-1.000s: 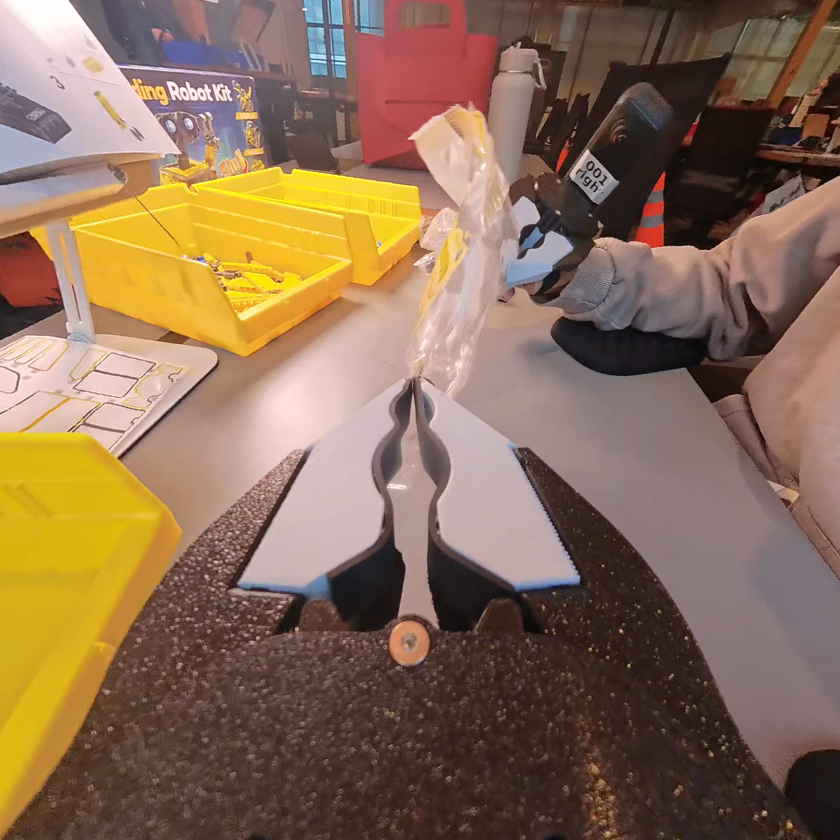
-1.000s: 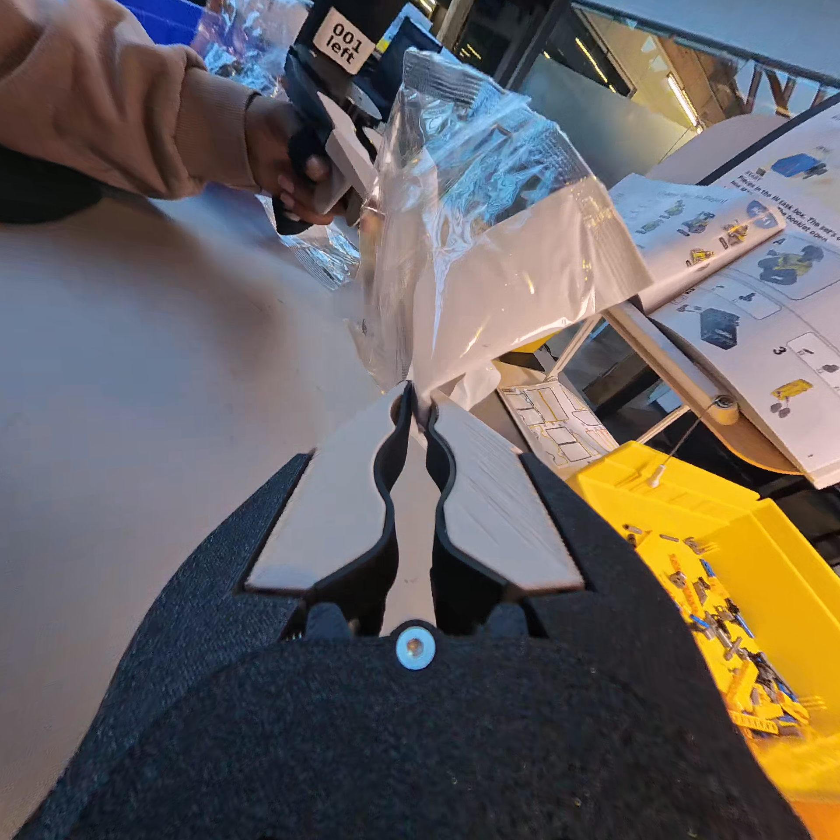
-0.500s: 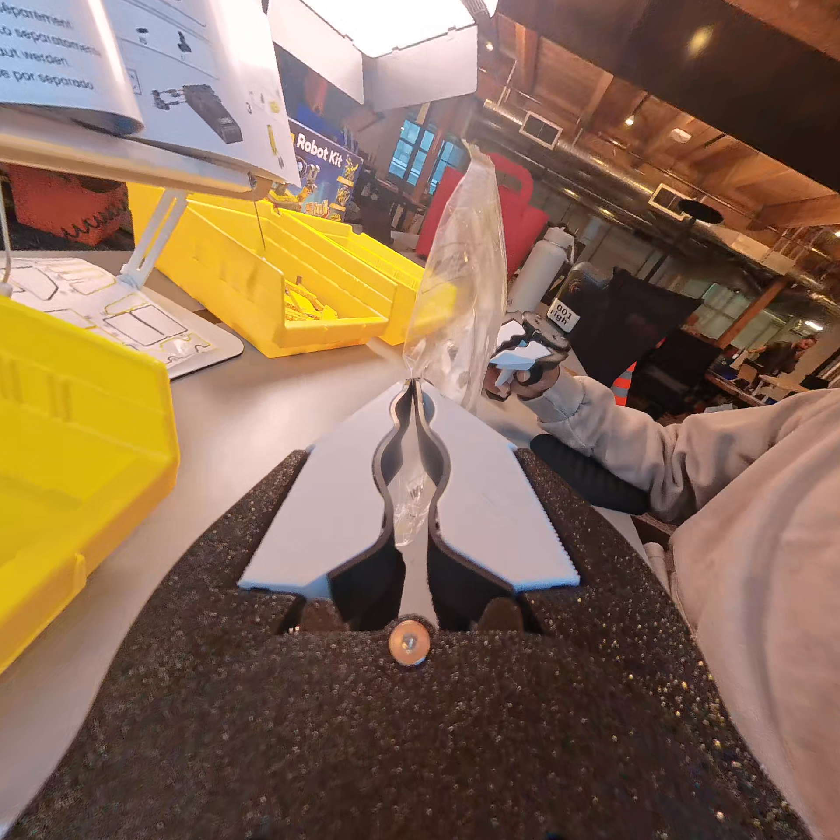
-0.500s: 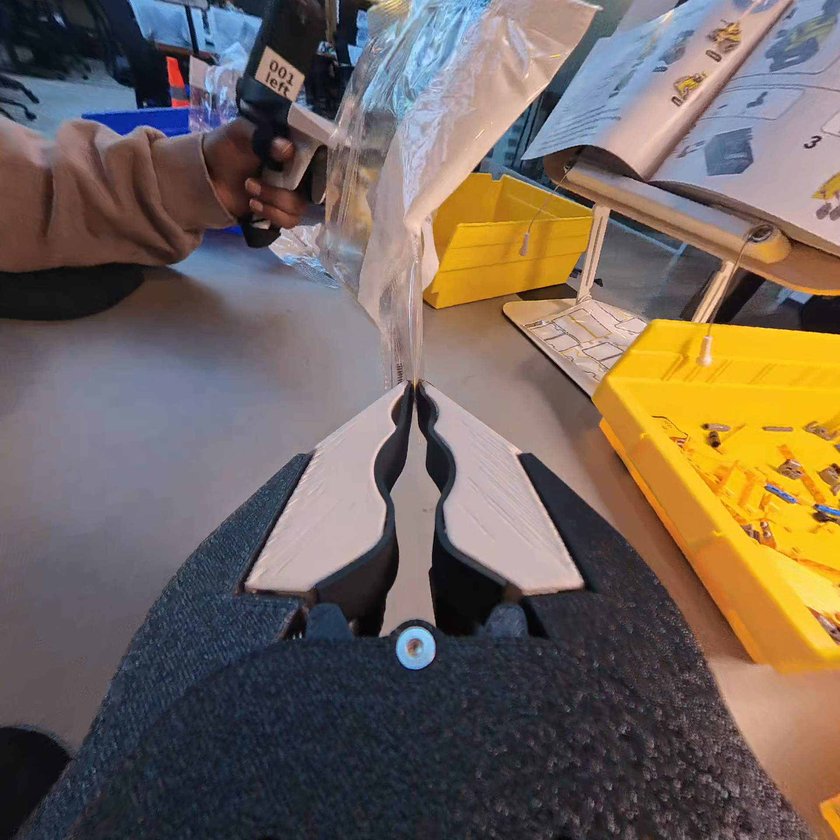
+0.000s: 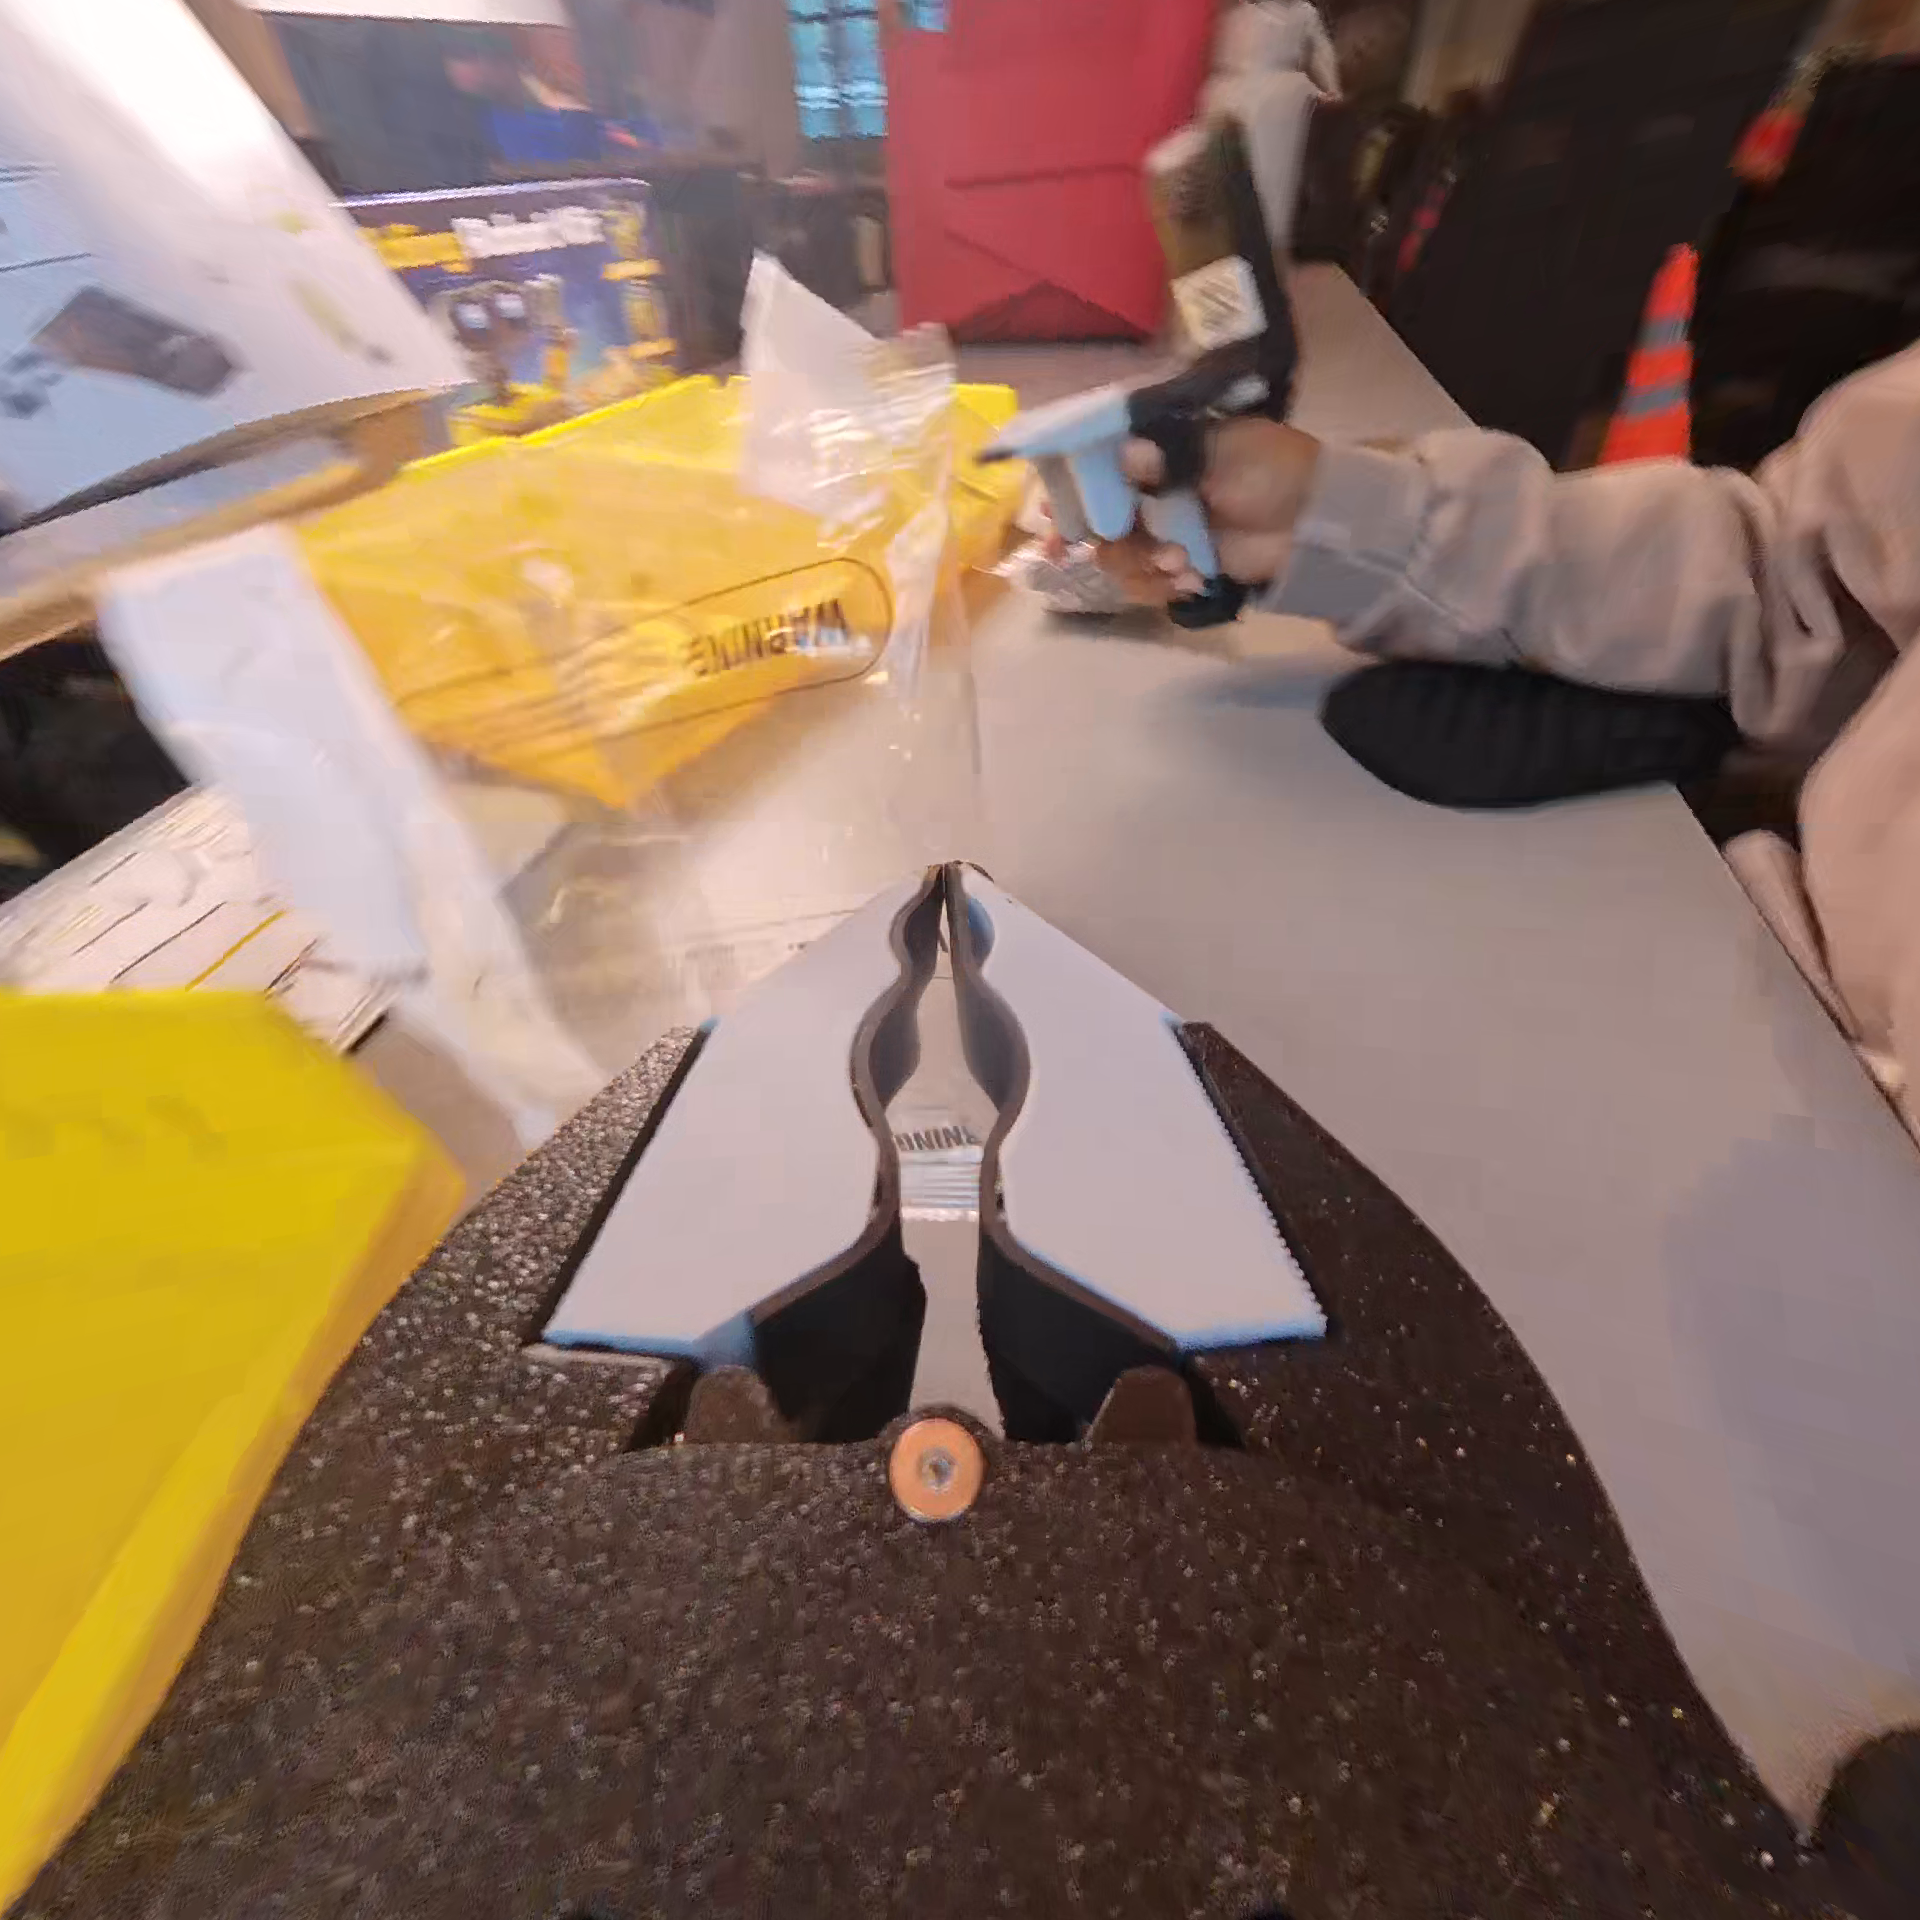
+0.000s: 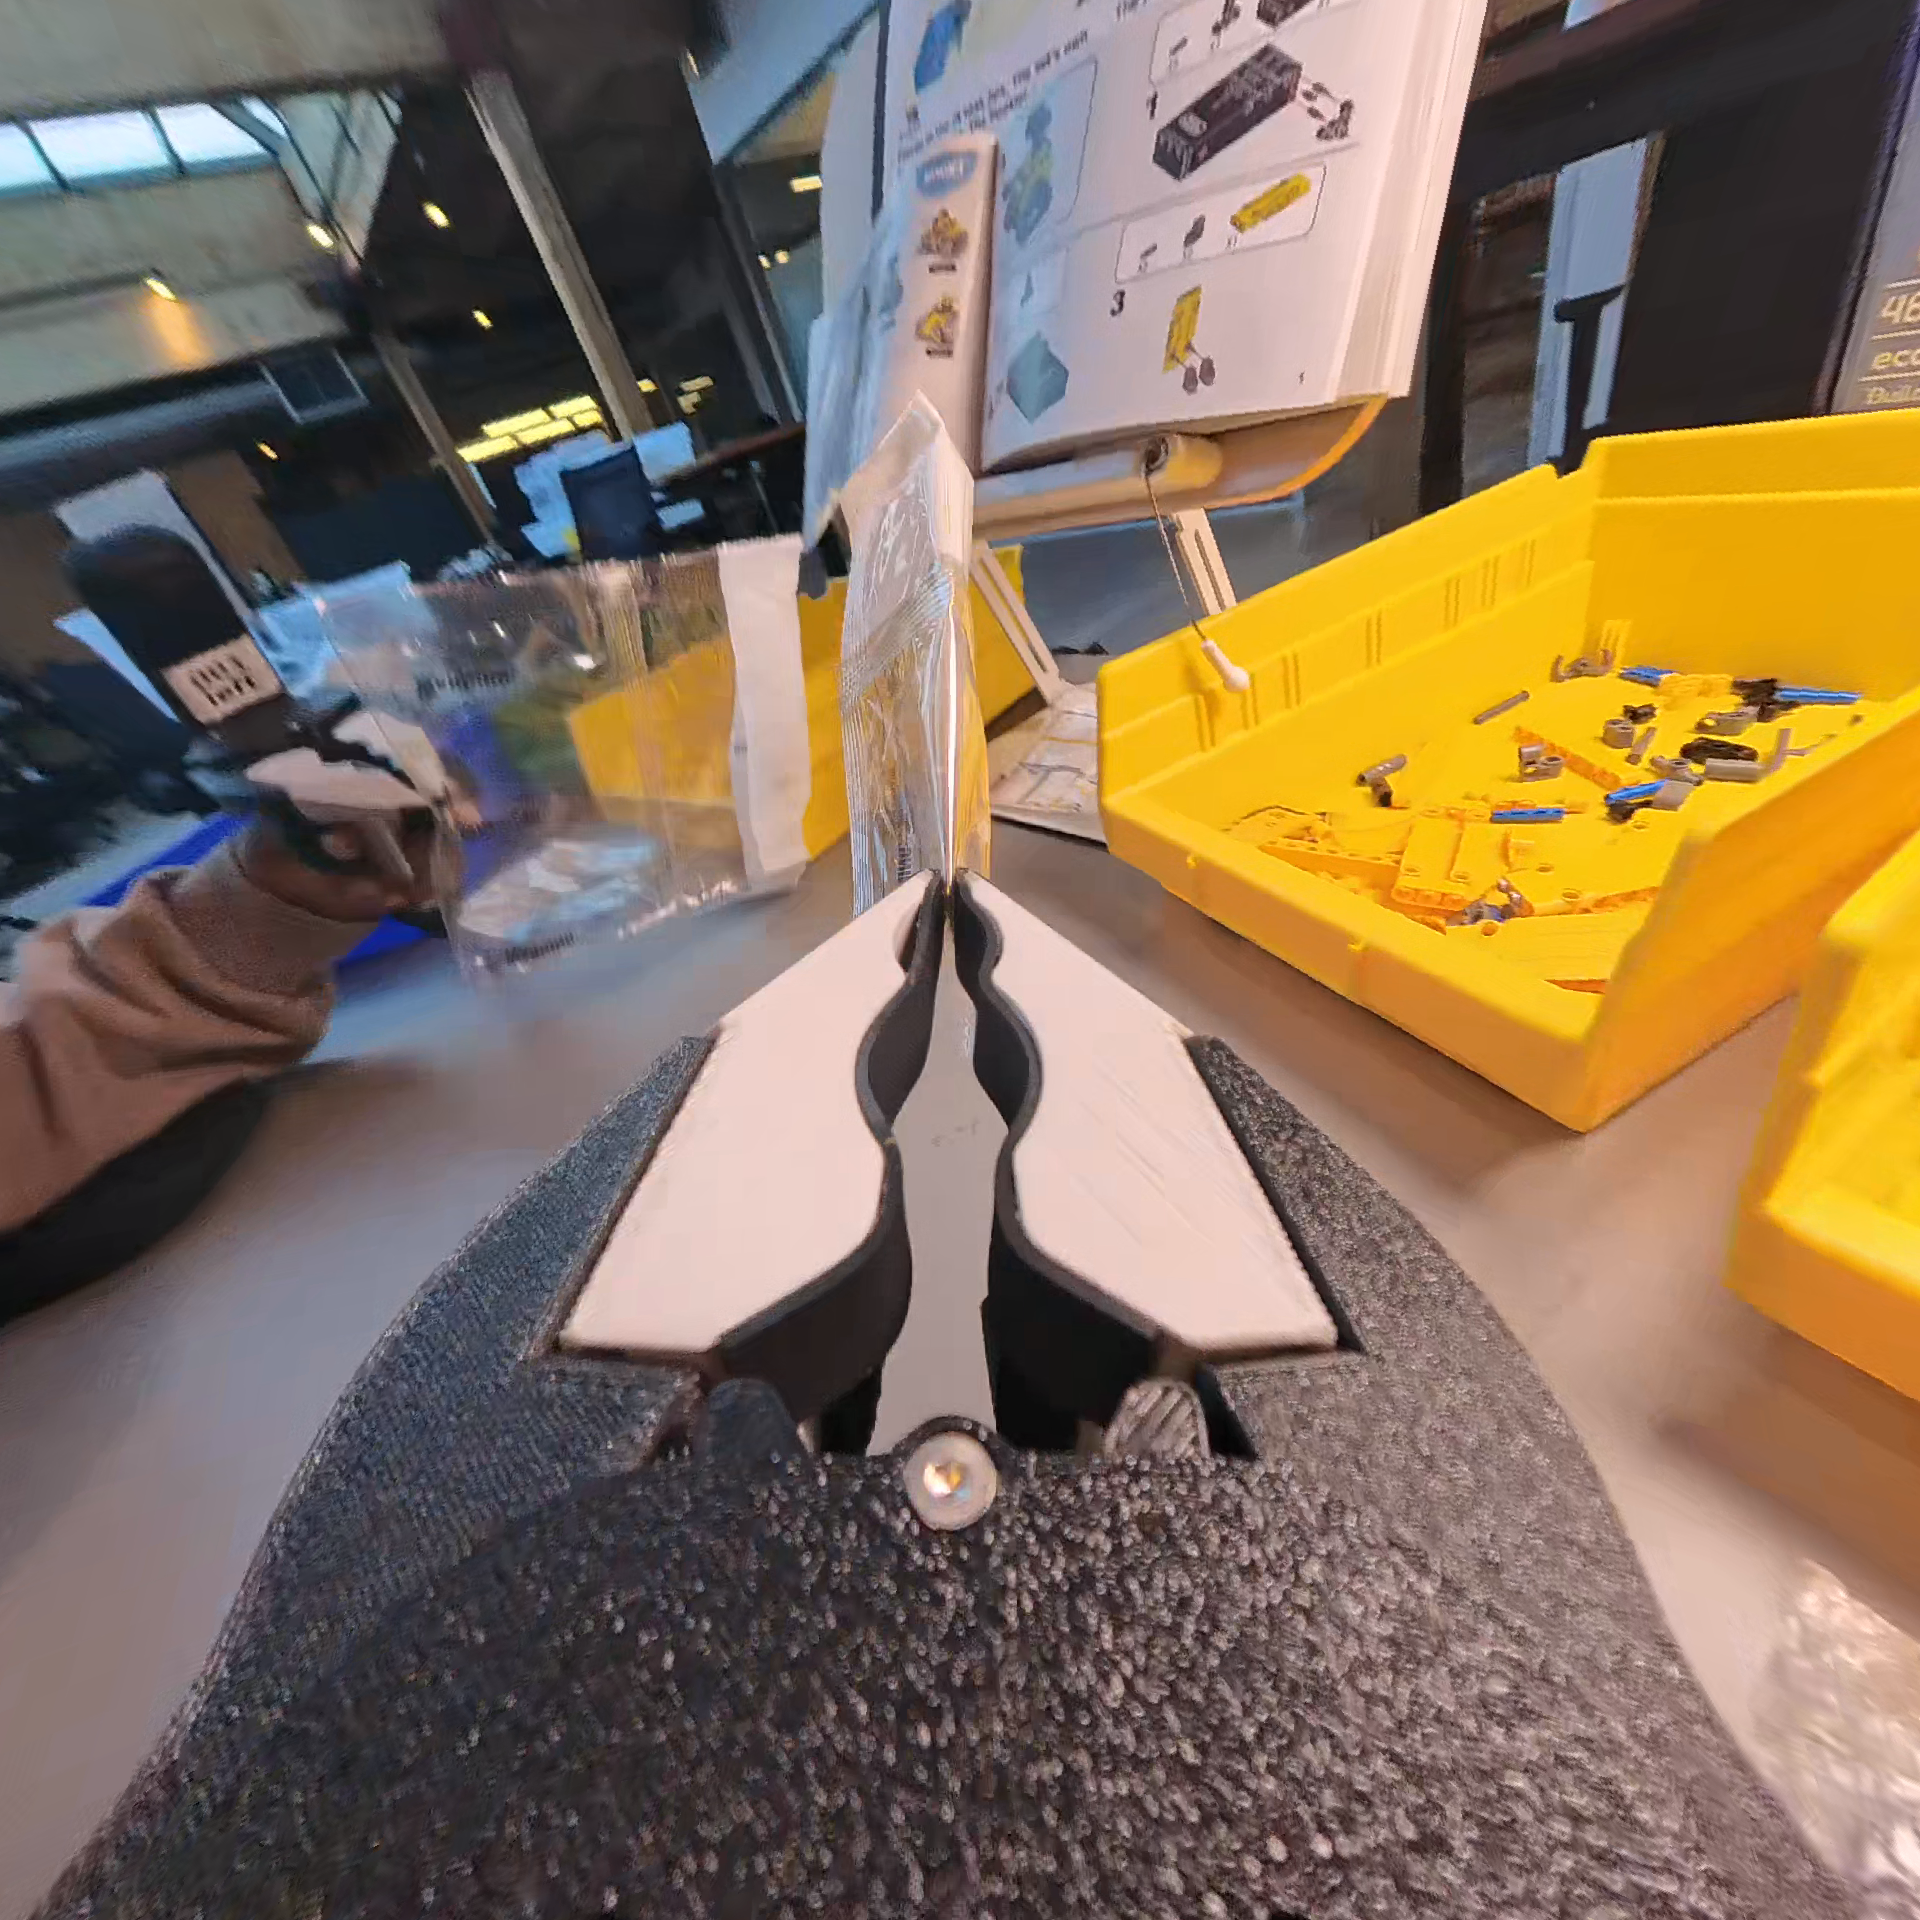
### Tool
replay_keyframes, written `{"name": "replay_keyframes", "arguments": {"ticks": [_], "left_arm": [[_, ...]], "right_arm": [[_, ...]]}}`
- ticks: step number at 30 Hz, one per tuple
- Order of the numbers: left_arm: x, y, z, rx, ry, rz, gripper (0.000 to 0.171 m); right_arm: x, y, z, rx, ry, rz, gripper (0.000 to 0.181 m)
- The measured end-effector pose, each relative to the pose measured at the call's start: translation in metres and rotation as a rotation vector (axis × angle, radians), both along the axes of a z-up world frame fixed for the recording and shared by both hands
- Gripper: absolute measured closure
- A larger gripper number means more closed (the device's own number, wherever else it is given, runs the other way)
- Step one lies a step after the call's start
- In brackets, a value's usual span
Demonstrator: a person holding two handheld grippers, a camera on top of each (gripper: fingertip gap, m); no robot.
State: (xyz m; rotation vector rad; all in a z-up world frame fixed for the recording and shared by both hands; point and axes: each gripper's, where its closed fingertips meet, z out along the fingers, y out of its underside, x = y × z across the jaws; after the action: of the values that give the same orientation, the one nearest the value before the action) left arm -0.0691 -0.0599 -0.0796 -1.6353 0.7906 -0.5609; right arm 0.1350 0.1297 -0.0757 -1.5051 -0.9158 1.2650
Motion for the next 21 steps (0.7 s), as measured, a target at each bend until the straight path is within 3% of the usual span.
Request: {"name": "replay_keyframes", "arguments": {"ticks": [4,8,11,13,16,21], "left_arm": [[0.060,-0.024,-0.024,-0.040,0.186,-0.217,0.171],[0.105,-0.033,-0.059,-0.101,0.327,-0.318,0.171],[0.123,-0.034,-0.076,-0.155,0.326,-0.353,0.171],[0.126,-0.035,-0.081,-0.210,0.275,-0.368,0.158],[0.121,-0.036,-0.058,-0.298,0.049,-0.404,0.134],[0.082,0.018,-0.011,-0.242,-0.315,-0.112,0.120]], "right_arm": [[-0.001,-0.011,0.019,-0.112,0.172,0.096,0.181],[-0.006,-0.025,0.027,-0.219,0.270,0.207,0.181],[-0.012,-0.038,0.027,-0.284,0.298,0.294,0.181],[-0.017,-0.047,0.025,-0.325,0.295,0.348,0.181],[-0.024,-0.062,0.022,-0.381,0.287,0.437,0.181],[-0.045,-0.111,0.015,-0.448,0.230,0.642,0.181]]}}
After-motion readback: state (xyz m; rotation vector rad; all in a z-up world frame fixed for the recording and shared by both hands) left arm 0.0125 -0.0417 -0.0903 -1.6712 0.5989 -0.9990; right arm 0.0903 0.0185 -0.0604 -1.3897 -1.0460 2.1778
